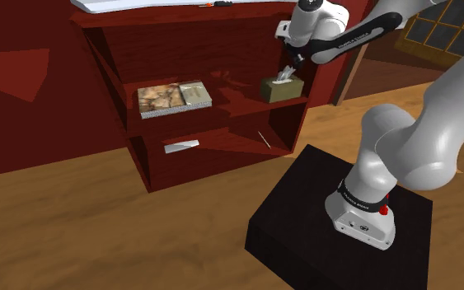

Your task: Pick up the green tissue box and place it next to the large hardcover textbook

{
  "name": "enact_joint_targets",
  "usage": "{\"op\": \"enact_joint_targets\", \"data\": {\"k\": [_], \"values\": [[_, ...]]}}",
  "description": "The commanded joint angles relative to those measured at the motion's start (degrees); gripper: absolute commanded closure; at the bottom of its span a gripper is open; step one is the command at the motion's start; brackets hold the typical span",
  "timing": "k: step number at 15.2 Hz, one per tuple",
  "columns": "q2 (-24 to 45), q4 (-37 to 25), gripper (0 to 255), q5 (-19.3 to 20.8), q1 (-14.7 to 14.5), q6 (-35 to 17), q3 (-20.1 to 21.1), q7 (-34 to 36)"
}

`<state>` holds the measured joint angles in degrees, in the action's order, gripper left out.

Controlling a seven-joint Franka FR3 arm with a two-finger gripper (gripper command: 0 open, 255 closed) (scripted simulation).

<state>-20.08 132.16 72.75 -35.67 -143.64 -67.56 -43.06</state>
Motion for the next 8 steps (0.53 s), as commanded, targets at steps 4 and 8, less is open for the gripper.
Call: {"op": "enact_joint_targets", "data": {"k": [4,8], "values": [[0.07,-1.76,255,-18.66,-2.57,7.98,-1.52,-0.73],[-0.2,-1.65,255,-18.78,-2.41,8.51,-0.8,-0.58]]}}
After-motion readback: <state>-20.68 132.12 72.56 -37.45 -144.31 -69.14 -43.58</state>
